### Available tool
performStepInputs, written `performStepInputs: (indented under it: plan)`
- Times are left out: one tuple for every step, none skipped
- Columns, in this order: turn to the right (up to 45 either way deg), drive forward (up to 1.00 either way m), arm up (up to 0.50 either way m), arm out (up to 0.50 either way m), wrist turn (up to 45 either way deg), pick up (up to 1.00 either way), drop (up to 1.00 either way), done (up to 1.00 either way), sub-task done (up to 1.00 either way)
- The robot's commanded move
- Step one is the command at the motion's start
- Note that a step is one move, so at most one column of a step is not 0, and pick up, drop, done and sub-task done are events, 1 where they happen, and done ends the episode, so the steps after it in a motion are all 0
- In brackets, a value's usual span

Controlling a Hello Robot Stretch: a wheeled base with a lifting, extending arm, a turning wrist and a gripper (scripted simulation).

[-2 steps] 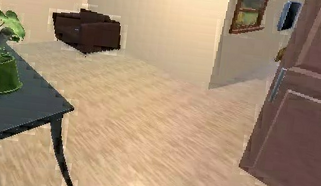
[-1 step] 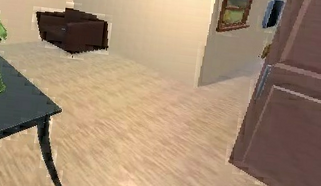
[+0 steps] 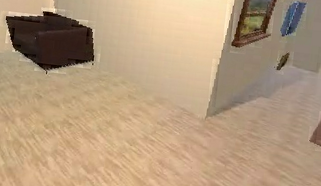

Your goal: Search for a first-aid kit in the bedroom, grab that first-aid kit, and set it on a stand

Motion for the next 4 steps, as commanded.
performStepInputs:
  plan:
    - [-18.0,0.0,0.0,0.0,0.0,0.0,0.0,0.0,0.0]
    - [0.0,0.35,0.0,0.0,0.0,0.0,0.0,0.0,0.0]
    - [-30.0,0.0,0.0,0.0,0.0,0.0,0.0,0.0,0.0]
    - [0.0,1.0,0.0,0.0,0.0,0.0,0.0,0.0,0.0]
